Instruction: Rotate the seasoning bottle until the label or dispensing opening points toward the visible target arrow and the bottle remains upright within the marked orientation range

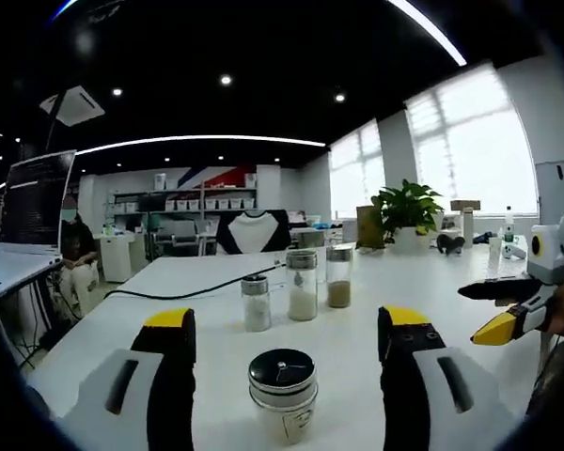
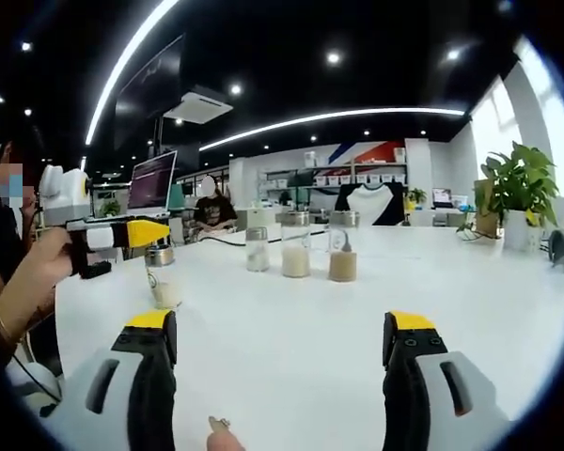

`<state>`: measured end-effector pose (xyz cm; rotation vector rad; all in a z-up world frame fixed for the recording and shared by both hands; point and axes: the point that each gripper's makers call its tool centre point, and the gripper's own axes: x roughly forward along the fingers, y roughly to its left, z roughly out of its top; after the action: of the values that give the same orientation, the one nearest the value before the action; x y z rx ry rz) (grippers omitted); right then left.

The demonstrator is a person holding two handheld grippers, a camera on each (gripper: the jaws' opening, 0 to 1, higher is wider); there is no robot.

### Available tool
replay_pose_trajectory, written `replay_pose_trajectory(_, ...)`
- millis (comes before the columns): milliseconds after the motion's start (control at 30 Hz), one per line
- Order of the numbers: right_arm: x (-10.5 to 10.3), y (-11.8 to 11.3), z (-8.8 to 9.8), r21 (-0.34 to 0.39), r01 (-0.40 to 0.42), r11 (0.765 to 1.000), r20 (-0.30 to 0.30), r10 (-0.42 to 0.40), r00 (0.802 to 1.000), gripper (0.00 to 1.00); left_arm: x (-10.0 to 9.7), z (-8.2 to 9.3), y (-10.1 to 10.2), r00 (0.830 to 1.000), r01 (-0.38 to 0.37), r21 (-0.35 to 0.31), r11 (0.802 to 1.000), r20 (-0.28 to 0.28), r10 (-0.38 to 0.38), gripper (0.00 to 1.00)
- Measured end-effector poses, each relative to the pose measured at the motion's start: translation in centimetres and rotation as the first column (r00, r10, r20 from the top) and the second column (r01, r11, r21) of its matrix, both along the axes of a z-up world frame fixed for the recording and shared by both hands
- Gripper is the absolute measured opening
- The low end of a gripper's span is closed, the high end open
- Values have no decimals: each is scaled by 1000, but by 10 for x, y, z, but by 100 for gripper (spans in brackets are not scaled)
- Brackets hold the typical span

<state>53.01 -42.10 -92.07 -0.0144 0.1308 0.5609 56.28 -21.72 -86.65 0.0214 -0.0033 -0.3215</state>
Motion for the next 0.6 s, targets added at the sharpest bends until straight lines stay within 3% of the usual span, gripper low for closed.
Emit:
replay_pose_trajectory(267,0,-6,4,10,9,1000,10,-9,1000,91,8,7,-1,1000,13,34,999,-2,-13,81)
replay_pose_trajectory(400,0,-8,3,15,9,1000,6,-9,1000,91,19,10,3,1000,5,71,997,-10,-4,76)
replay_pose_trajectory(600,-1,-12,7,11,10,1000,14,-10,1000,90,39,14,7,1000,-2,83,997,-26,4,76)
